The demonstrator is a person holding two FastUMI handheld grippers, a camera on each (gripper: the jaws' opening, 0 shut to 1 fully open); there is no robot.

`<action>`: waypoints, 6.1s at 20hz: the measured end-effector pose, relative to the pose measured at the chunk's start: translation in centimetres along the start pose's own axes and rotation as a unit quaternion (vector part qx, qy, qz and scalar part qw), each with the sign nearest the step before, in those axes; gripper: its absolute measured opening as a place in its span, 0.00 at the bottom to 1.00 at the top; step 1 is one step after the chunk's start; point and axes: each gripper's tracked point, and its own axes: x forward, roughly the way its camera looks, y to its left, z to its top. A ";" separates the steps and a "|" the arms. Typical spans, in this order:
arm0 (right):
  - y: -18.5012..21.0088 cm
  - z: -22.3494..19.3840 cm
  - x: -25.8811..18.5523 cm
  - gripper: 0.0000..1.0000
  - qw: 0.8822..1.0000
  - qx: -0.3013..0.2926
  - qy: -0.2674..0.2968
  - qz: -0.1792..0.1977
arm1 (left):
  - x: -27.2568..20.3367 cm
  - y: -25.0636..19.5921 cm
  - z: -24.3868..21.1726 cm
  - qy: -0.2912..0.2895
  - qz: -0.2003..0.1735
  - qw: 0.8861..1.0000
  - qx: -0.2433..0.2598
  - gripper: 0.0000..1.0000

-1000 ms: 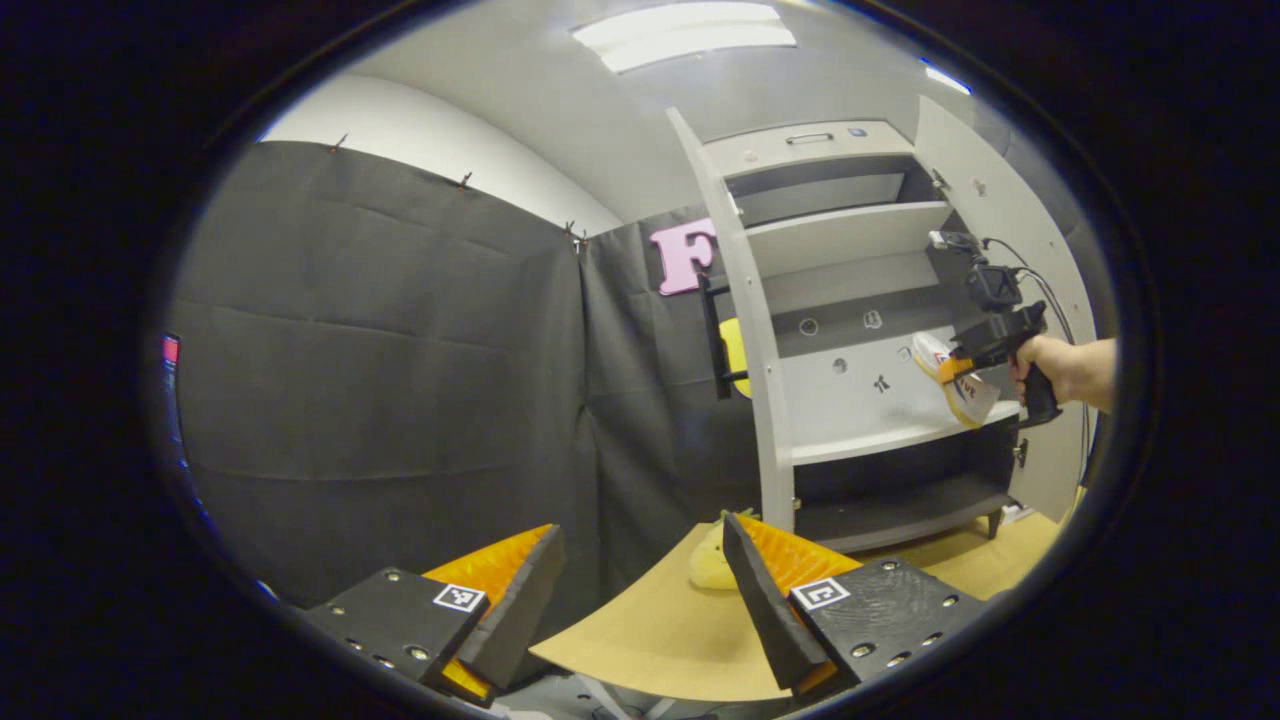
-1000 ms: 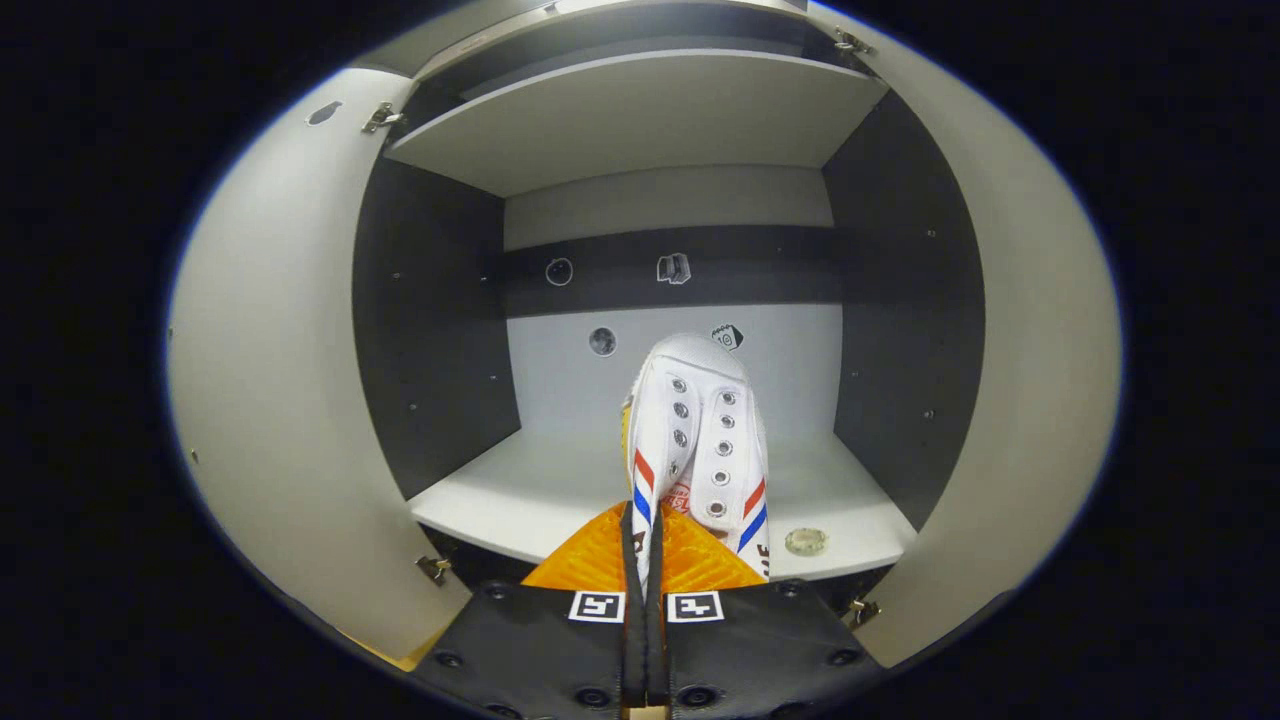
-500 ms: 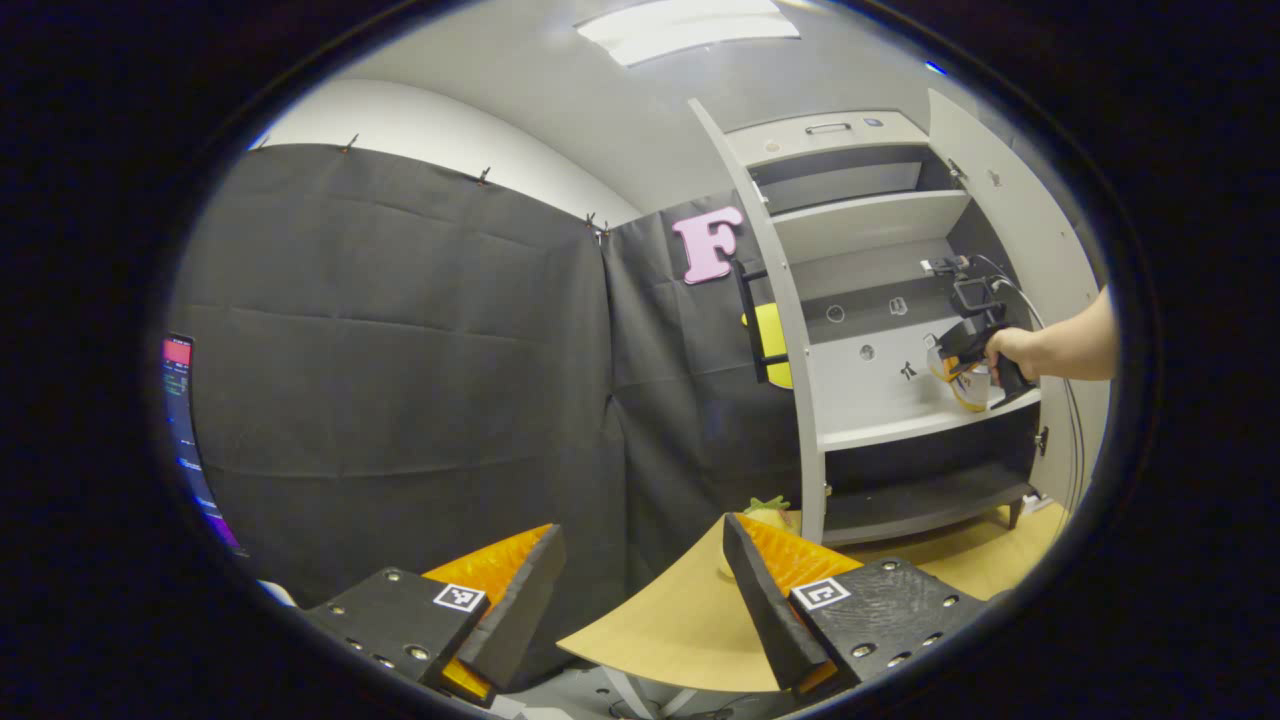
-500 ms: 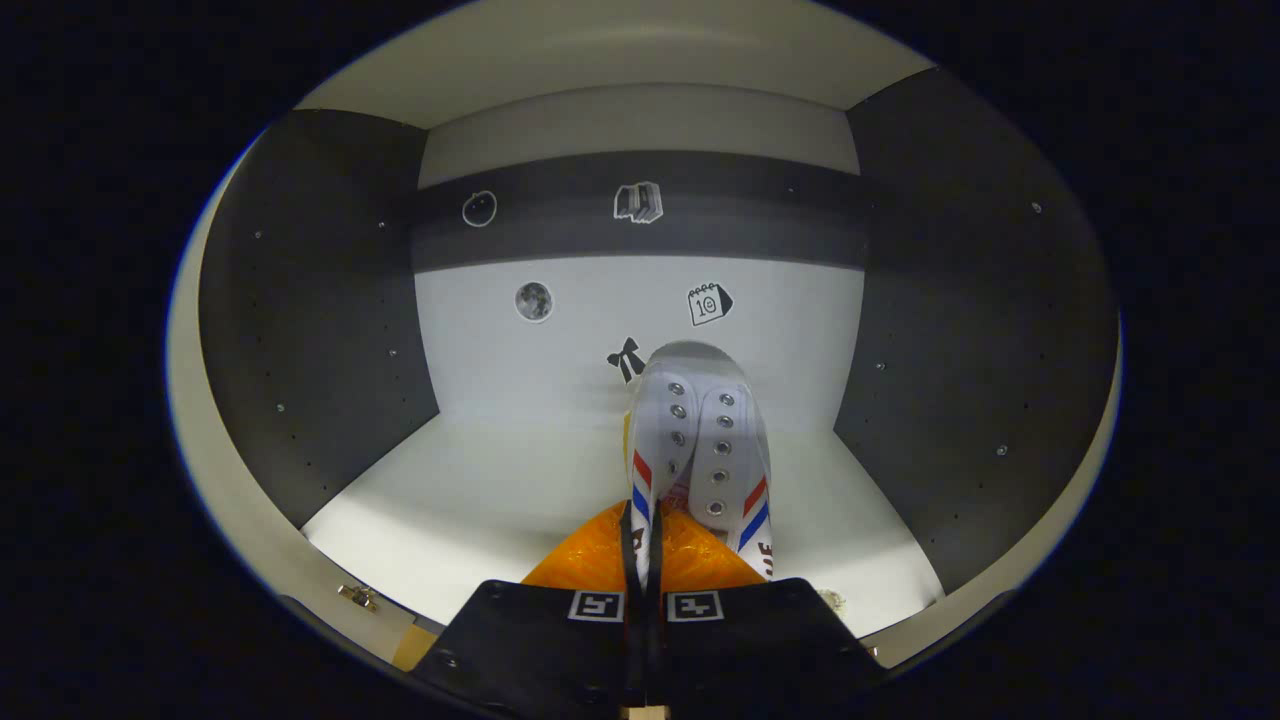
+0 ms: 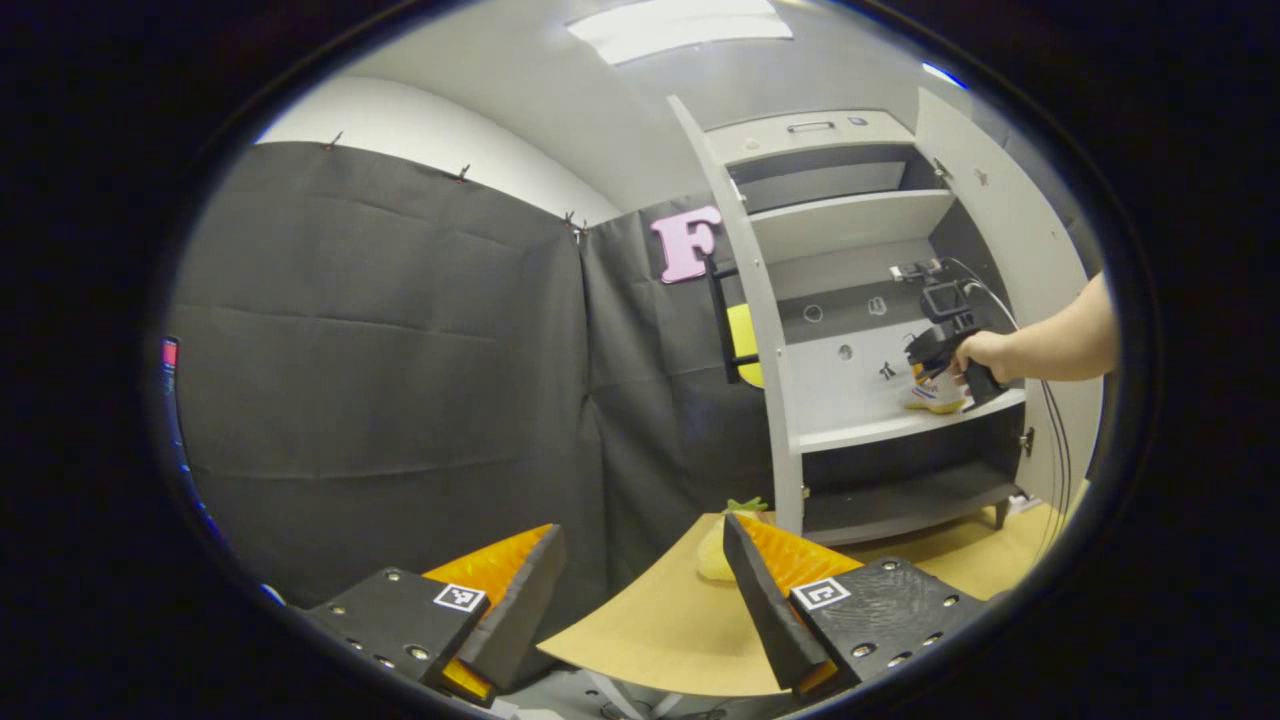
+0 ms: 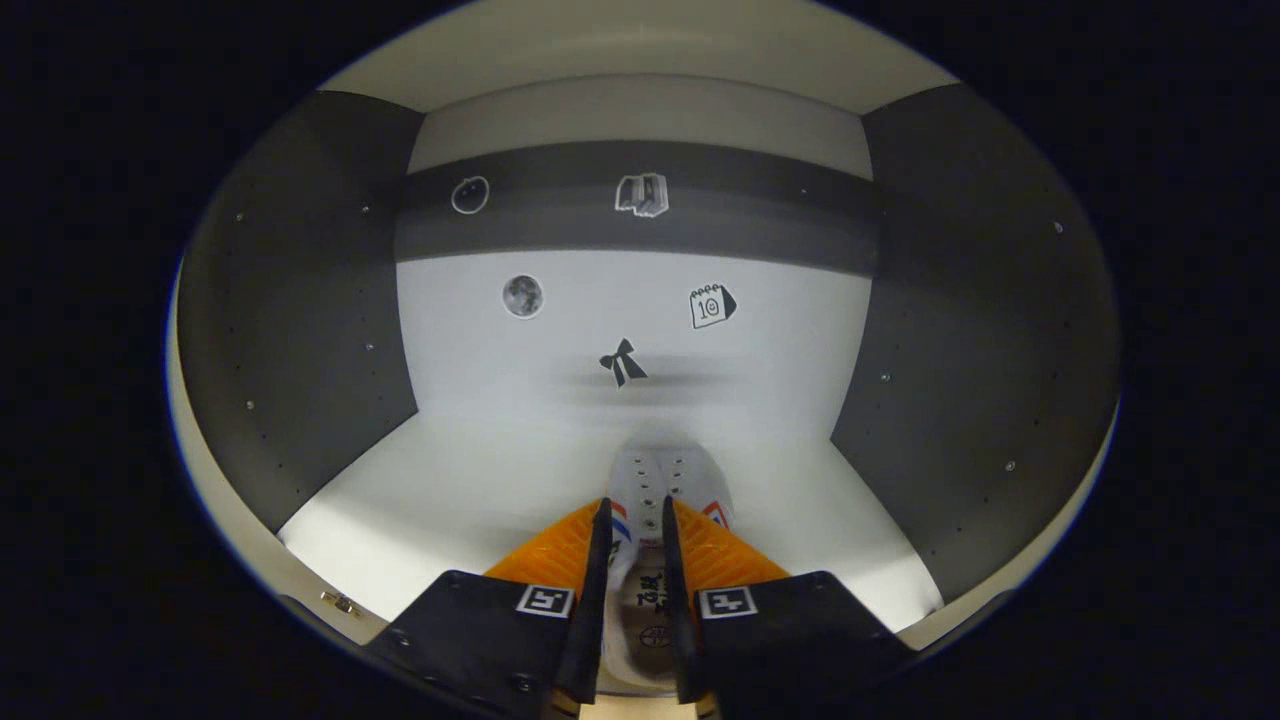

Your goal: Grab one shoe with the right hand and put it into the shoe cabinet, grab the other shoe with the left hand and put it into the shoe cabinet; then close the right door with the right hand and the left door with the left hand.

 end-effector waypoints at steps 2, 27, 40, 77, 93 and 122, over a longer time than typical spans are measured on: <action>-0.3 0.2 -1.7 0.53 1.000 -0.005 -0.020 -0.004 | 0.8 -1.7 -0.5 0.008 -0.023 1.000 -0.005 0.95; -9.2 -11.3 -29.6 1.00 0.987 0.018 -0.152 -0.045 | 5.2 -26.8 -16.7 0.215 -0.315 0.924 -0.042 0.95; -12.0 -18.0 -32.7 0.96 0.992 0.024 -0.082 -0.087 | 8.0 -31.5 -29.8 0.367 -0.318 0.874 0.001 0.96; -11.1 -20.7 -35.0 1.00 0.995 0.039 -0.070 -0.053 | 12.5 -27.6 -16.3 0.259 -0.355 0.894 -0.090 0.01; -13.9 -24.0 -36.3 1.00 0.996 0.039 -0.049 -0.071 | 12.5 -26.3 -14.1 0.145 -0.323 0.927 -0.122 0.01; -15.4 -21.6 -36.0 0.97 0.993 0.040 -0.073 -0.082 | 7.7 -22.8 -5.3 0.065 -0.269 0.956 -0.100 0.98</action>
